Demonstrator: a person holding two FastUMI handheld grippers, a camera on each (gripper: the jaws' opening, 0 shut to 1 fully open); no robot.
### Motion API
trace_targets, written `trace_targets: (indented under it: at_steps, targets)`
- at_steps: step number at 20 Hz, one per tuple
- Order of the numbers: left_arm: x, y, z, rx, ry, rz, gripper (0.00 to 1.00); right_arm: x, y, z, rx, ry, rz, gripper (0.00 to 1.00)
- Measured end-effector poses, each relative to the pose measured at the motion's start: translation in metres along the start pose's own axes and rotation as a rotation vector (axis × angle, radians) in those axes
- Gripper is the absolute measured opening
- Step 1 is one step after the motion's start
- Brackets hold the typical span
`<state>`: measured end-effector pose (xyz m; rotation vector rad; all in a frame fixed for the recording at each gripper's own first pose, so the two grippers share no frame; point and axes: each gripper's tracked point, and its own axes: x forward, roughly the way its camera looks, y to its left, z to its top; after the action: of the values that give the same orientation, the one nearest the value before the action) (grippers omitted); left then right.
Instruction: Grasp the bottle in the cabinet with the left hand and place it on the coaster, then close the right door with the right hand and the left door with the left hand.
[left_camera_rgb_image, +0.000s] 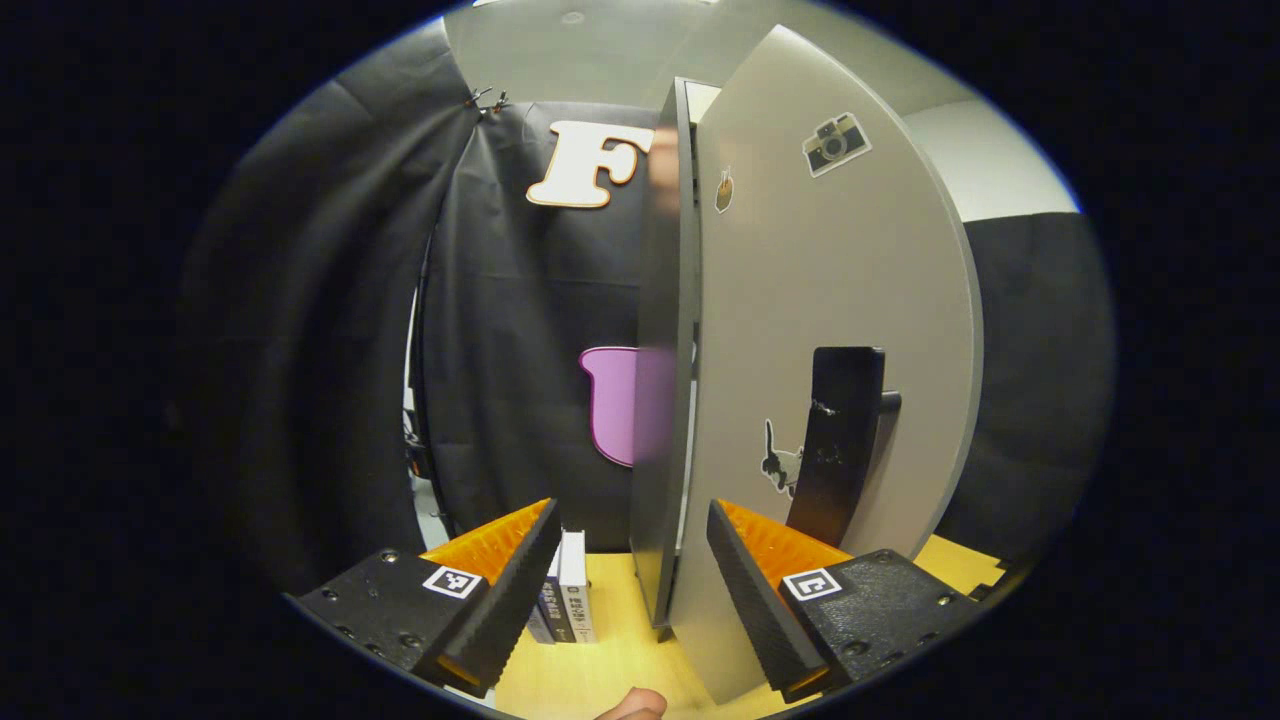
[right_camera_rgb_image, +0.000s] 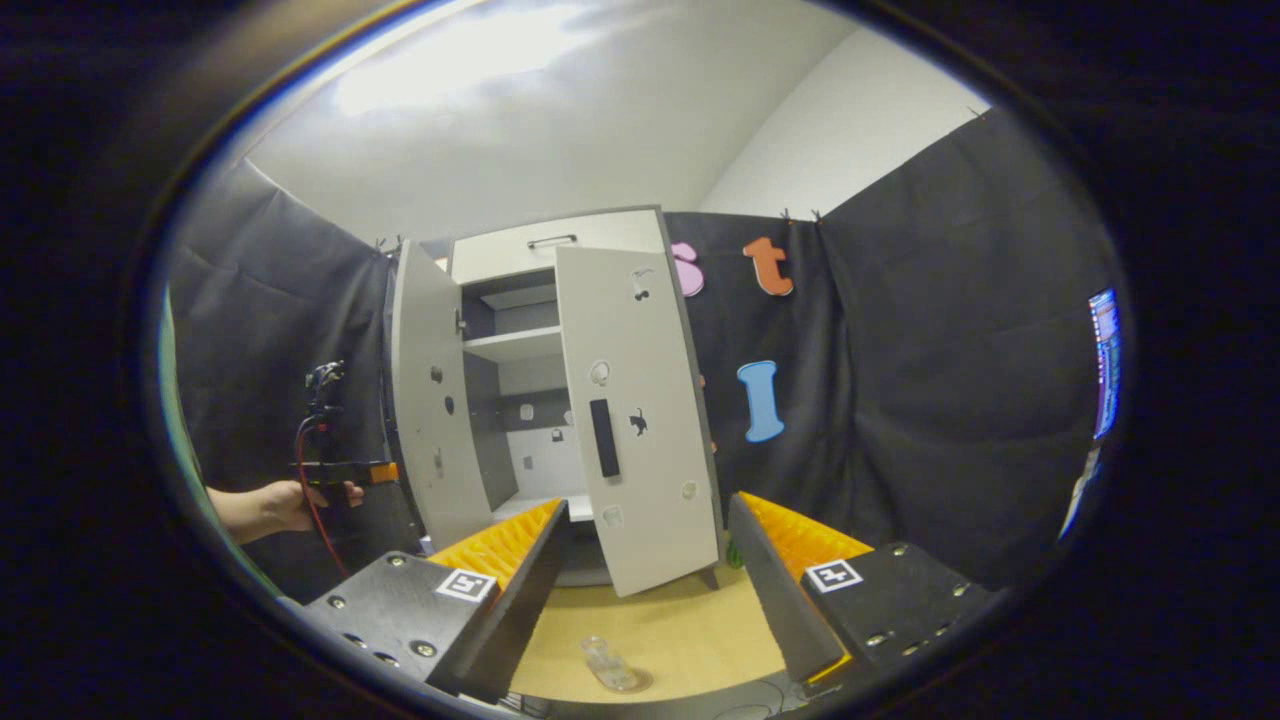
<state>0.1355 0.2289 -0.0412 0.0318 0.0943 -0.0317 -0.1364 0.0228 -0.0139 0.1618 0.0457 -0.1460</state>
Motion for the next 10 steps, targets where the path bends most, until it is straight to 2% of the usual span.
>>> trace_targets:
  at_steps: [3,6,10]
  targets:
    - [-0.002,0.002,0.003,0.030,-0.017,0.037,0.94,-0.058,0.002,-0.004,0.010,-0.035,-0.017,0.97]
    - [-0.004,0.002,0.001,0.017,-0.008,0.054,0.94,-0.107,-0.001,-0.015,0.016,-0.017,-0.028,0.97]
    - [-0.006,0.002,0.002,0.013,0.004,0.086,0.94,-0.132,-0.011,-0.013,-0.014,-0.015,-0.045,0.97]
